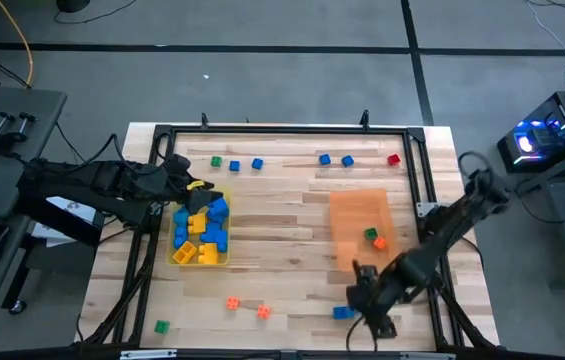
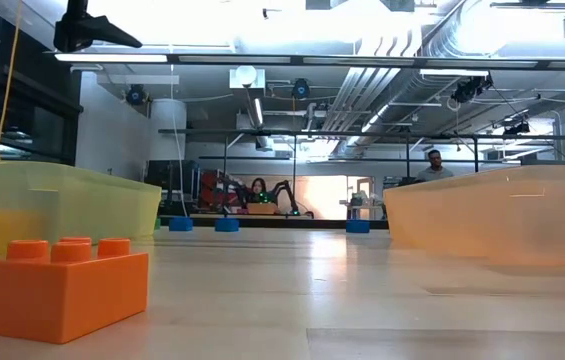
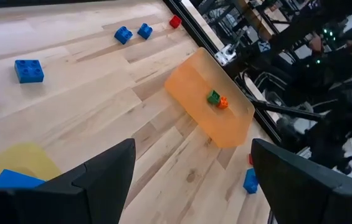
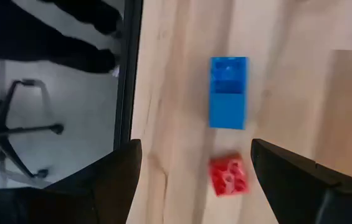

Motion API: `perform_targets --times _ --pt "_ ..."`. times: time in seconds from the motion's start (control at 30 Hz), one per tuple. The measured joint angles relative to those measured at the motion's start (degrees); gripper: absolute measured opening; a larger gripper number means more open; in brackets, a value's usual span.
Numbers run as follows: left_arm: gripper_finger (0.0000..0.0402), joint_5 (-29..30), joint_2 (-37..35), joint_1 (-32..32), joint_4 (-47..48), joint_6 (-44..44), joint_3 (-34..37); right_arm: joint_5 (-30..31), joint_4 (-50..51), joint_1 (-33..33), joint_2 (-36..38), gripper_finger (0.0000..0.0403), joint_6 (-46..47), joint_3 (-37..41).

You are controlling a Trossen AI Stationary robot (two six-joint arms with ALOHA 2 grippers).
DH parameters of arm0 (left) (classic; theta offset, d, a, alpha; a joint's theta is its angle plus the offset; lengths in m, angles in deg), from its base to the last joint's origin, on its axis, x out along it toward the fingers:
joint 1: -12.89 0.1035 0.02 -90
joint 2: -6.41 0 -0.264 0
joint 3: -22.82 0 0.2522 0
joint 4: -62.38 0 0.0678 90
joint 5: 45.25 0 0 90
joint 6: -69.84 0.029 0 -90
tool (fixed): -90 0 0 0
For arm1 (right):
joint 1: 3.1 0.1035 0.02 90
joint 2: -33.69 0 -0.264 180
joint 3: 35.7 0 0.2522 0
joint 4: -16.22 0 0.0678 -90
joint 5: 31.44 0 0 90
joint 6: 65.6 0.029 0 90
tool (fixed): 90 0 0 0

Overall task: Sort blocks by size
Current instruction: Put the small blue game piece into the orange bin

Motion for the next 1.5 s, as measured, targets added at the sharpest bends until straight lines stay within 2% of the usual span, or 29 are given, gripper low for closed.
perform_targets --times 0.13,0.3,0.87,0.97,1.07,1.2,1.37,1.43,1.5 --pt "0.0305 -0.59 -0.02 -0.01 0.38 0.01 0.01 2.00 1.67 0.72 -7.20 0.0298 0.09 -2.87" --pt "0.0305 -0.61 -0.01 -0.02 1.17 0.01 0.02 6.55 2.41 -0.77 -12.05 0.0298 0.62 -4.67" --pt "0.0305 -2.40 -0.02 0.00 1.27 0.01 0.00 6.53 0.24 0.07 -18.09 0.0297 1.71 -4.63" --pt "0.0305 -2.40 -0.02 0.00 1.27 0.01 0.01 6.64 0.79 0.05 -19.00 0.0280 3.02 -4.63" --pt "0.0305 -2.42 -0.02 -0.01 1.27 0.01 0.00 6.47 2.56 0.05 -19.06 0.0231 4.76 -4.63" --pt "0.0305 -2.41 -0.02 0.00 1.27 0.01 0.00 3.53 6.80 -0.24 -17.17 0.0128 4.98 -4.49" --pt "0.0305 -2.40 -0.02 0.00 1.27 0.06 0.00 1.77 10.57 -1.30 -7.18 0.0127 2.81 -4.50" --pt "0.0305 -2.40 0.01 -0.01 1.29 0.06 0.00 2.93 12.75 -2.53 -1.76 0.0127 2.74 -4.58" --pt "0.0305 -2.35 -0.02 -0.01 1.29 0.06 0.00 6.88 16.74 -4.62 3.87 0.0127 2.99 -4.60"
